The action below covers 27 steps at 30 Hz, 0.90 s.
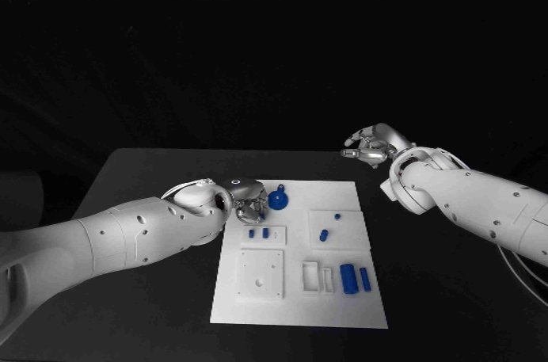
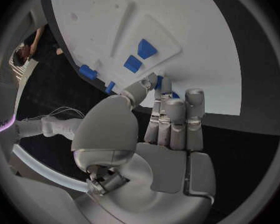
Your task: Assemble the parts on the task board
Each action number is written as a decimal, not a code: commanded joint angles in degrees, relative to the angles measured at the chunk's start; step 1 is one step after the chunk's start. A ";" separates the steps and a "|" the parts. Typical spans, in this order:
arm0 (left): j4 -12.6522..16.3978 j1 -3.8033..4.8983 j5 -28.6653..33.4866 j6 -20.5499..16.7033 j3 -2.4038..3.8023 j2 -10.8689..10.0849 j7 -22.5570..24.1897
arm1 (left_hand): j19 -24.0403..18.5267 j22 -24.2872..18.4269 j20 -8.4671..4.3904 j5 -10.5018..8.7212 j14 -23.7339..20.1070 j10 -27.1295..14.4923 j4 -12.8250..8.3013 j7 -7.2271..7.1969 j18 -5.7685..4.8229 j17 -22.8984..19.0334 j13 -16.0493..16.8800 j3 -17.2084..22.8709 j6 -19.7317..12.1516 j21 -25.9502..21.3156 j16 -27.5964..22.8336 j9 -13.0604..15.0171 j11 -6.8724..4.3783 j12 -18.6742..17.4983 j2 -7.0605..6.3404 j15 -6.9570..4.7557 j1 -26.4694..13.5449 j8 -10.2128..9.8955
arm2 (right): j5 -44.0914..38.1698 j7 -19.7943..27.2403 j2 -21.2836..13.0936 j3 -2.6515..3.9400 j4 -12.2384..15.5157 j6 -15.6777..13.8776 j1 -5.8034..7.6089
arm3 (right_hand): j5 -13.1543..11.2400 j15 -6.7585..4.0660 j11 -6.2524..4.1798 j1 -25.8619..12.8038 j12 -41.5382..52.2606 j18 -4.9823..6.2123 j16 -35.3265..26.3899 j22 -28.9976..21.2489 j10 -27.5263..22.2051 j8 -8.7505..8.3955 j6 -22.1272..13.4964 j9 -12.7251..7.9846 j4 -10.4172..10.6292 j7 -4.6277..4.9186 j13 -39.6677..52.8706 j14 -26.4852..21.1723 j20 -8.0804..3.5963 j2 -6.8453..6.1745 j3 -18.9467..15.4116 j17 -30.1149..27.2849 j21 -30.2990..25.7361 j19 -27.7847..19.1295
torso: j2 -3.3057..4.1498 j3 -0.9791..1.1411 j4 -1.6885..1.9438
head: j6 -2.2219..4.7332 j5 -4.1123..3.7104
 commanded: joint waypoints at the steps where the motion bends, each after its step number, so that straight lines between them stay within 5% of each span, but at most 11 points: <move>1: 0.27 -0.65 -0.70 1.48 -0.47 0.15 -0.30 | -0.34 1.12 0.10 0.09 -0.51 -0.35 0.32 0.05 5.85 -0.09 -0.07 -0.11 -0.50 0.39 -0.29 -0.01 0.07 -0.40 -0.05 0.01 -0.47 -0.21 | -0.55 0.28 0.01 0.01 0.05 0.55 0.01 | 0.34 0.12 -0.18 -0.20 0.32 5.72 -0.28 0.10 0.10 -0.07 -0.01 0.04 -0.13 0.34 -0.09 0.42 -0.46 0.30 -0.05 0.06 -0.39 0.14 | -0.02 0.04 -0.02 | 0.01 -0.01; 17: 0.75 -0.91 0.34 -4.27 -0.47 -0.38 1.14 | -0.21 0.99 0.13 0.01 -0.38 -0.68 0.22 0.31 6.06 -0.10 -0.06 0.04 -1.29 0.50 -0.23 -0.34 0.16 -0.76 -1.29 0.09 -0.22 -0.73 | -0.55 0.68 -0.01 0.01 0.11 -0.20 0.01 | 0.36 0.12 -0.18 -0.19 0.35 5.72 -0.29 0.13 0.11 -0.07 -0.02 0.05 -0.14 0.34 -0.12 0.45 -0.46 0.32 -0.04 0.08 -0.42 0.17 | 0.00 0.08 -0.03 | -0.11 -0.07; 27: 0.87 -0.93 0.61 -3.91 -0.47 -0.55 1.34 | -0.08 0.90 0.20 -0.15 -0.34 -0.70 0.32 0.69 6.18 -0.14 0.04 -0.09 -2.23 0.56 -0.24 -0.67 0.20 -0.87 -2.92 0.13 -0.35 -1.28 | -0.55 0.45 -0.02 0.01 0.01 0.19 0.01 | 0.54 0.08 -0.22 -0.12 0.45 5.72 -0.25 0.18 0.27 -0.05 0.02 0.06 -0.16 0.31 -0.16 0.64 -0.50 0.38 0.01 0.12 -0.40 0.37 | 0.02 0.07 -0.02 | -0.13 -0.08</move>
